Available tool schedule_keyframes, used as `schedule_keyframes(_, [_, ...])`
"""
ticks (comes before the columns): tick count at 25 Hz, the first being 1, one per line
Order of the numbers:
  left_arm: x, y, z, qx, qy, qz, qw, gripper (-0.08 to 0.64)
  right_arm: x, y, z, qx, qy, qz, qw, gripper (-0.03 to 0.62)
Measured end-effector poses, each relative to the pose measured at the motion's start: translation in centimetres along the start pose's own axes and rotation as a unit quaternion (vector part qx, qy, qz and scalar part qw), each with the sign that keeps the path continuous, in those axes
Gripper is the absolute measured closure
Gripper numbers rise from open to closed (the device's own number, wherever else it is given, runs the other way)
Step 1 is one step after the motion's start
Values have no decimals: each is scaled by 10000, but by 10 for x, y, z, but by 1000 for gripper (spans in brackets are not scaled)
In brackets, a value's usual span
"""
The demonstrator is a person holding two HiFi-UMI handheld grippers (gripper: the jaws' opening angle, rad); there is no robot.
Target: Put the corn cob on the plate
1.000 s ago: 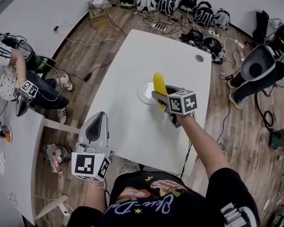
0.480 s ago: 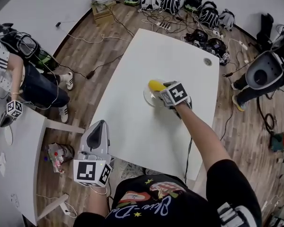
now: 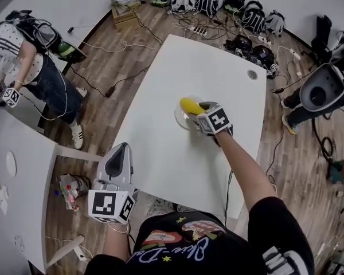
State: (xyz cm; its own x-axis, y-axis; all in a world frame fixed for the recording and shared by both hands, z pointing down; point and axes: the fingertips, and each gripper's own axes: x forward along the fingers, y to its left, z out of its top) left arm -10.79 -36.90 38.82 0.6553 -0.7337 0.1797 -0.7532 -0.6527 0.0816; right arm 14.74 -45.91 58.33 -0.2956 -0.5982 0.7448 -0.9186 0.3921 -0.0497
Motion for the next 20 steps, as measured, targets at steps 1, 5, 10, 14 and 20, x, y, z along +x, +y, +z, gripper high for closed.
schedule_keyframes(1, [3, -1, 2, 23, -7, -45, 10000, 572, -4, 1, 2, 93, -140, 54, 9998, 334])
schedule_keyframes(5, [14, -13, 15, 142, -108, -235, 9996, 572, -51, -4, 17, 447, -1004, -142, 9938, 334])
schedule_keyframes(10, [29, -34, 41, 360, -354, -668, 9965, 572, -143, 14, 32, 1294, -2303, -333, 9639, 450])
schedule_keyframes(14, [35, -57, 49, 449, -444, -954, 9934, 572, -208, 54, 32, 1619, -3187, -34, 9339, 571])
schedule_keyframes(20, [50, -87, 57, 640, -483, -1293, 9884, 572, -249, 91, 30, 1541, -3687, 35, 9167, 577])
